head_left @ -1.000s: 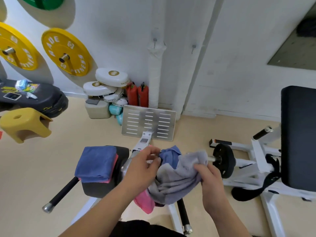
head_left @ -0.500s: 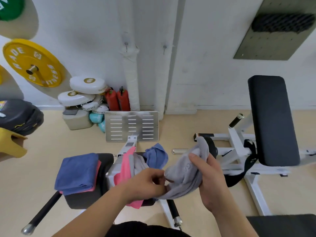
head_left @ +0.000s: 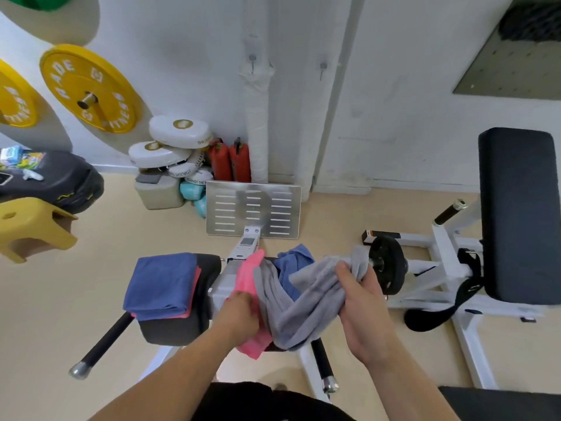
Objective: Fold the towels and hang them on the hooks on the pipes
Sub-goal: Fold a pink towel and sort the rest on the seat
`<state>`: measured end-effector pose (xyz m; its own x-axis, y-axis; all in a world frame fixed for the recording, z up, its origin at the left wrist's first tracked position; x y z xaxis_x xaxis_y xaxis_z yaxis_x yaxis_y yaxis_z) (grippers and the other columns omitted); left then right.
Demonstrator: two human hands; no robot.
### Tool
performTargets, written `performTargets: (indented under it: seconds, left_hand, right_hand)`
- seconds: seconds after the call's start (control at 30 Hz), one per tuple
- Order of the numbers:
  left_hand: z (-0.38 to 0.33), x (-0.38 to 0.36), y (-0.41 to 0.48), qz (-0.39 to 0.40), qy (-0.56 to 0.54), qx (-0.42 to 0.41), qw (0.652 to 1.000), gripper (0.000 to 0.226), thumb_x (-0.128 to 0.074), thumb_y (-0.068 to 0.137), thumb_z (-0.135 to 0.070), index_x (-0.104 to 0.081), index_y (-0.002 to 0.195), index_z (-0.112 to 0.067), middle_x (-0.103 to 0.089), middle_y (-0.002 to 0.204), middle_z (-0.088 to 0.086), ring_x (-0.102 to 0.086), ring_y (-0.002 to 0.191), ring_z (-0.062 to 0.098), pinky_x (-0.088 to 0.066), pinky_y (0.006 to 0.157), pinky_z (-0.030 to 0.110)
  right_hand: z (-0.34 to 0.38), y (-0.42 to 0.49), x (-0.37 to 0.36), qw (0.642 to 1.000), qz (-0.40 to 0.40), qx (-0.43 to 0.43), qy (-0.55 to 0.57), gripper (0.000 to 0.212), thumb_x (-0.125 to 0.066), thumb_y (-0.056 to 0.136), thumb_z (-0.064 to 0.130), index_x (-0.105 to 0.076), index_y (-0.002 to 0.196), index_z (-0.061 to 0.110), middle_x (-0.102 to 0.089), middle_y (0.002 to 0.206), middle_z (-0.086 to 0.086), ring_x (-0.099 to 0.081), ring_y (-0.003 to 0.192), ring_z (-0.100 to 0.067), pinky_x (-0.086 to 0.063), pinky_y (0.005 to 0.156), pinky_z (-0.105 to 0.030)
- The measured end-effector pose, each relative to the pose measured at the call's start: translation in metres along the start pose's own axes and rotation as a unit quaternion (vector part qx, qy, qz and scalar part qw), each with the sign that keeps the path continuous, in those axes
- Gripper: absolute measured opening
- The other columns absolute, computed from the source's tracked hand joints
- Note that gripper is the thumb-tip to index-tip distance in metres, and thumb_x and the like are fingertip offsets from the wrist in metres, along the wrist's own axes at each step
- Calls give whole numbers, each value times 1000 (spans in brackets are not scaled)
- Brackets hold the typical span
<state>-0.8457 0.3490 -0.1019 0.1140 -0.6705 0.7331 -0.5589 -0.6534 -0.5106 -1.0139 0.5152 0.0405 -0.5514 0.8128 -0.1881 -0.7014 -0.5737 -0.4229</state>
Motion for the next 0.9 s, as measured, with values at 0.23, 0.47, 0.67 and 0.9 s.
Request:
performTargets:
  seconds: [0.23, 0.47, 0.67, 0.9]
  left_hand:
    - [35, -11, 23, -36, -128, 109, 985, 42, -60, 88, -28, -49, 125, -12, -66, 115, 11, -65, 99, 34, -51, 81, 37]
    - [42, -14, 31, -39, -185, 110, 976, 14, -69, 88, -25, -64, 94, -12, -69, 87, 4, -63, 83, 28, -53, 77, 34]
    - [35, 20, 10, -87, -257, 61, 960, 46, -84, 74, -32, -42, 60, -20, -39, 57, -8, -36, 53, 10, -33, 52, 22]
    - [21, 113, -44, -208, -334, 45, 918, 39, -79, 82, -27, -42, 73, -19, -40, 66, -7, -38, 59, 9, -36, 58, 23]
  right_hand:
    - [31, 32, -55, 993, 30, -6, -110, 14, -47, 108, 37, -60, 110, 41, -72, 114, 10, -67, 111, -6, -50, 97, -27]
    - [-71, 47, -66, 932, 148, -146, -296, 40, -55, 106, 27, -49, 145, 26, -57, 130, 12, -57, 118, -2, -44, 105, -29]
    - [-125, 48, -70, 855, 221, -179, -433, 37, -51, 103, 19, -56, 139, 27, -55, 134, 5, -56, 120, -14, -43, 103, -23]
    - [-146, 60, -76, 842, 203, -151, -476, 25, -56, 89, 46, -67, 102, 27, -67, 110, 0, -62, 110, -21, -51, 103, -39]
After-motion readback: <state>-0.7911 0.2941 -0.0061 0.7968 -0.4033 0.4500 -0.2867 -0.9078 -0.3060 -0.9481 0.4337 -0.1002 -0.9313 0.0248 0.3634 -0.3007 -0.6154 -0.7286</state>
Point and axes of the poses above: each hand's wrist, its own y-axis towards the middle knuckle, its own x-axis out of the back of the hand, z = x × y, the point moved 7 cm from there along y, towards the middle knuckle
